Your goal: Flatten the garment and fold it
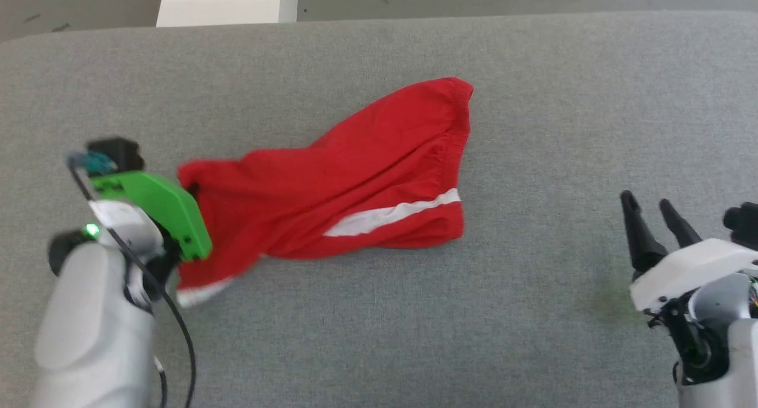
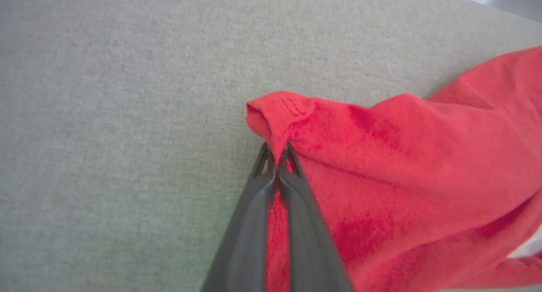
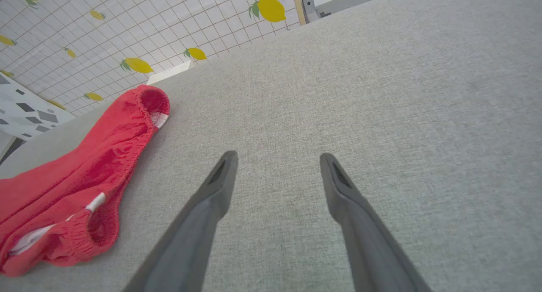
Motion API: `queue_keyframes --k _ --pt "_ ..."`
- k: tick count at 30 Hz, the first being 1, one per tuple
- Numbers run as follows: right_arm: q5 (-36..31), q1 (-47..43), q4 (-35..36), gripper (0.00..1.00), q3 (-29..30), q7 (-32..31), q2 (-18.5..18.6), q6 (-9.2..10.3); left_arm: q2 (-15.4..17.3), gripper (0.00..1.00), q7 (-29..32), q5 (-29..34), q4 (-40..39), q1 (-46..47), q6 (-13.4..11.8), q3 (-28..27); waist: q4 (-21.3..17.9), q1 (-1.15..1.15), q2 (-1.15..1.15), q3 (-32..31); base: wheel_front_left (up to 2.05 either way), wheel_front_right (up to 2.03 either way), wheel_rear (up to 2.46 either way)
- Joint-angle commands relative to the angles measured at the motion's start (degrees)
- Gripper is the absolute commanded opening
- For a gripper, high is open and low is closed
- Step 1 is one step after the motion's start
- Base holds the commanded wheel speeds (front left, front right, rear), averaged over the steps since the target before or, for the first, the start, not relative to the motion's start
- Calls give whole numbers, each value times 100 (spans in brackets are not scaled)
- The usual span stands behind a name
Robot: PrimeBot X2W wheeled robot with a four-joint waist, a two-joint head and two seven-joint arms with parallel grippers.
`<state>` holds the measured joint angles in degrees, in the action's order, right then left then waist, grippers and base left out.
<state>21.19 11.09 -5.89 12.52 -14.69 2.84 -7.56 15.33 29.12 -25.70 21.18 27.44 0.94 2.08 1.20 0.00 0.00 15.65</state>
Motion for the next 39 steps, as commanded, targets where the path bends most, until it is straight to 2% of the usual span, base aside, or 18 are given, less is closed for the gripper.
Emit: queue_keyframes --k 1,9,10,11,16,19,20,21,25,31,34,39 --pt "22 98 36 100 -74 3 4 8 69 0 -95 56 8 262 -36 -47 -49 0 0 92 0 0 0" --pt "-146 291 120 100 -487 -93 4 8 145 0 -497 75 586 989 -70 -136 -243 0 0 387 0 0 0" --pt "-125 293 124 100 -542 -103 4 8 144 88 -600 67 679 1056 -59 -152 -240 0 0 401 0 0 0" --pt "-108 294 126 100 -579 -102 4 8 137 100 -730 54 734 1109 -46 -179 -232 0 0 409 0 0 0" --pt "-82 248 83 100 -732 -70 4 8 129 100 -1531 23 1007 1173 127 -258 -90 0 0 274 0 0 0" --pt "-96 196 93 100 -838 -58 4 8 153 100 -2198 -35 900 1010 236 -401 5 0 0 109 0 0 0" --pt "-86 133 135 100 -930 -66 4 8 169 100 -2746 -38 672 761 316 -478 76 0 0 -8 0 0 0" --pt "-77 87 164 100 -985 -77 4 8 172 100 -3020 -34 533 557 332 -530 115 0 0 -71 0 0 0" --pt "-119 -110 237 100 -1209 -226 4 8 102 100 -3801 73 5 -349 248 -649 257 0 0 -259 0 0 0" --pt "-175 -226 217 100 -1680 -558 4 8 -258 100 -4029 108 -569 -1551 67 -569 438 0 0 -399 0 0 0" --pt "-141 9 8 100 -2017 -758 4 8 -435 100 -3993 42 -760 -1912 -30 -543 484 0 0 -420 0 0 0" --pt "-181 713 -577 100 -2436 -1051 4 8 -553 100 -3873 -7 -989 -2104 -75 -449 598 0 0 -337 0 0 0"
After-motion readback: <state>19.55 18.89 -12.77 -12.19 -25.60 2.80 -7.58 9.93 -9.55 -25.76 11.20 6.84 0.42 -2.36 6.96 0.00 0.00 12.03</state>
